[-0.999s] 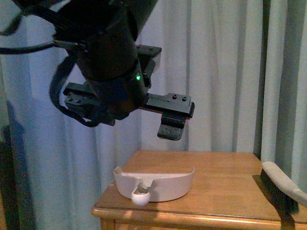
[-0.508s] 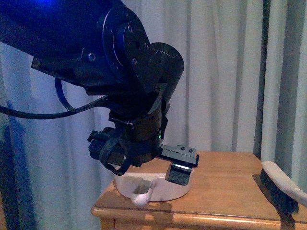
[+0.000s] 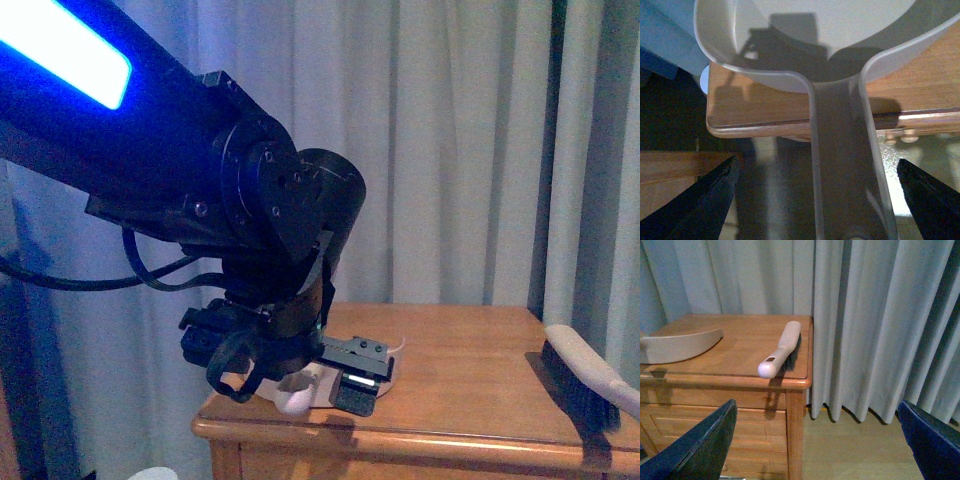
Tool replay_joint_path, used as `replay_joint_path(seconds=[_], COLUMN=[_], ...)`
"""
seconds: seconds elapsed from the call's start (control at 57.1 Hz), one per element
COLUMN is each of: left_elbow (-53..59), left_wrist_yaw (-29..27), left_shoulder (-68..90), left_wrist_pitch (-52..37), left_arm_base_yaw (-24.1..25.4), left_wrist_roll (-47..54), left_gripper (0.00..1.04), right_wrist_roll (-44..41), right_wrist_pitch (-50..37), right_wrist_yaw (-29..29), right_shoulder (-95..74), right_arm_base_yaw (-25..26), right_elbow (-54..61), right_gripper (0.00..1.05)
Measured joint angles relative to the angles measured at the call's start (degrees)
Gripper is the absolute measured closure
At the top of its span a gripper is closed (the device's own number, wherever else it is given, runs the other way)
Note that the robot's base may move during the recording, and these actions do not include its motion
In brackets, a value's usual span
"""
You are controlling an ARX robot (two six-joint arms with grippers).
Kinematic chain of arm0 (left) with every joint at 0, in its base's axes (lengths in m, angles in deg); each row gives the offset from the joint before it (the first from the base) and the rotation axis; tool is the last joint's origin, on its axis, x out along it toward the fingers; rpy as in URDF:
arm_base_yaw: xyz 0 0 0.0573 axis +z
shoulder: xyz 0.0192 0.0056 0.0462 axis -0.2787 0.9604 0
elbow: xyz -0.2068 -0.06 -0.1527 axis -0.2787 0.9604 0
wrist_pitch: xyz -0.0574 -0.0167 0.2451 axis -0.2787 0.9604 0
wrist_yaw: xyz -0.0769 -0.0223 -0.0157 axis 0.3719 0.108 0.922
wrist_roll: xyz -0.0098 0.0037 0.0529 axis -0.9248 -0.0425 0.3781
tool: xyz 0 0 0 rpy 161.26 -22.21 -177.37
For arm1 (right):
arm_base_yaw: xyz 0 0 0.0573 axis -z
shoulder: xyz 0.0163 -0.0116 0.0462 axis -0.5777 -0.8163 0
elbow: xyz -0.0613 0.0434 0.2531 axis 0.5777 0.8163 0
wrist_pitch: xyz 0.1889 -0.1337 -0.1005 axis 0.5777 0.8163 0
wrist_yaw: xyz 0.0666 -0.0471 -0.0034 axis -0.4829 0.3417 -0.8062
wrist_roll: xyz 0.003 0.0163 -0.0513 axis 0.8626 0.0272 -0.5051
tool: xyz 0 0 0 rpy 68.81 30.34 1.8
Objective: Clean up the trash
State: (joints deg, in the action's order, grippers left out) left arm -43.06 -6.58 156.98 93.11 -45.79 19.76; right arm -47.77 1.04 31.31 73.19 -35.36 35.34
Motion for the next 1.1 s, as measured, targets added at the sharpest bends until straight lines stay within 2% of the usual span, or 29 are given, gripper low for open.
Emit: replay_joint_path(seconds=[0.263,0.386,0.491,0.666,0.894,1.016,1.104], left_elbow=[0.00,0.00,0.00,0.04,2.64,7.23,13.05], left_wrist_yaw=[-0.02,-0.33,-0.02,0.02,0.13,-0.22,-0.22], left_shoulder=[1.66,1.81,1.81,1.79,-0.15,-4.57,-10.34], left_wrist_pitch=[-0.42,-0.81,-1.14,-1.86,-5.03,-11.98,-20.63], left_arm_base_yaw=[0.39,0.50,0.50,0.52,0.52,0.55,0.83], left_wrist_roll=[0.02,0.28,0.94,1.60,2.58,3.61,5.79], left_gripper=[0.08,0.25,0.48,0.75,0.77,0.77,0.77], right_wrist_roll=[0.00,0.00,0.00,0.00,0.00,0.00,0.00], right_wrist_pitch=[0.00,0.00,0.00,0.00,0.00,0.00,0.00], right_wrist_yaw=[0.00,0.00,0.00,0.00,0.00,0.00,0.00], right_shoulder=[0.00,0.00,0.00,0.00,0.00,0.00,0.00], right_arm_base_yaw=[0.00,0.00,0.00,0.00,0.00,0.00,0.00], right_elbow=[0.00,0.00,0.00,0.00,0.00,0.00,0.00], right_gripper=[0.07,0.07,0.07,0.07,0.07,0.07,0.07])
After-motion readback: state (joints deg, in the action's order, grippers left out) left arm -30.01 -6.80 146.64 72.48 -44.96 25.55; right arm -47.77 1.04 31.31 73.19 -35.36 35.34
